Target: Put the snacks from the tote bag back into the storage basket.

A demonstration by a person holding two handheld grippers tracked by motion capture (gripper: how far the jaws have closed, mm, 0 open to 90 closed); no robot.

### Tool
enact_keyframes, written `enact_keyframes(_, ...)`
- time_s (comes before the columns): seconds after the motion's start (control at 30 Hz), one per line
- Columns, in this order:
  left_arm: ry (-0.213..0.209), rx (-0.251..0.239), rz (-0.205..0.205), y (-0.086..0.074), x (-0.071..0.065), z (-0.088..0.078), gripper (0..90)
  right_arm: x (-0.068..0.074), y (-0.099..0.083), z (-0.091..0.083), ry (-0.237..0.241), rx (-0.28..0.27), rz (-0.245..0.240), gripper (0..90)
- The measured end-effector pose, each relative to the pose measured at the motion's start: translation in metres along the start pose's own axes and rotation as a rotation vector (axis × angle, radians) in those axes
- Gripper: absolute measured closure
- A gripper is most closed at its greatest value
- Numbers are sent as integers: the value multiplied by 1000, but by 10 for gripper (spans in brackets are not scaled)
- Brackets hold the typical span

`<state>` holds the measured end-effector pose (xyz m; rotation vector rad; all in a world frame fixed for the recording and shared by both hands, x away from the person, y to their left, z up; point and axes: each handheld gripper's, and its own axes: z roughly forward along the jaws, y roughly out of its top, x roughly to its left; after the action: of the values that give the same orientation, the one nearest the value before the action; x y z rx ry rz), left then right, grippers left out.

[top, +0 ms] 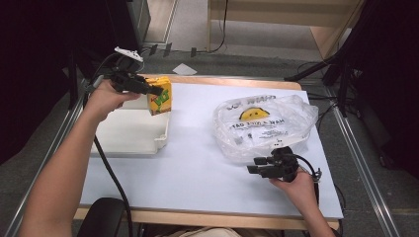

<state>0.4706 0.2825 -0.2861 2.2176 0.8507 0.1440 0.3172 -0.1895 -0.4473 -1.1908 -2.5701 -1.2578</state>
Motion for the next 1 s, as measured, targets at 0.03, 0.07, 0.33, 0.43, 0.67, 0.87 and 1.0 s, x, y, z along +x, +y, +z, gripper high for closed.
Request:
enact_keyframes(0.03, 4, -8, -8, -2, 2, -2, 519, 0, 0, 0, 0, 0, 0, 510)
enact_keyframes(0.07, 7, -11, -14, -3, 4, -4, 519, 0, 0, 0, 0, 0, 0, 510)
enact_keyframes(0.33, 57, 0, -29, -18, 18, -13, 519, 0, 0, 1, 0, 2, -1, 510)
enact_keyframes(0.43, 61, 6, -42, -23, 23, -13, 519, 0, 0, 1, 2, 2, -4, 510)
enact_keyframes(0.67, 51, 16, -54, -31, 35, 2, 519, 0, 0, 1, 0, 1, -3, 510)
enact_keyframes(0.87, 60, 14, -58, -39, 44, 22, 519, 0, -1, -1, -4, -4, 4, 510)
enact_keyframes(1.0, 53, 28, -58, -44, 50, 34, 519, -1, -2, -3, -6, -10, 7, 510)
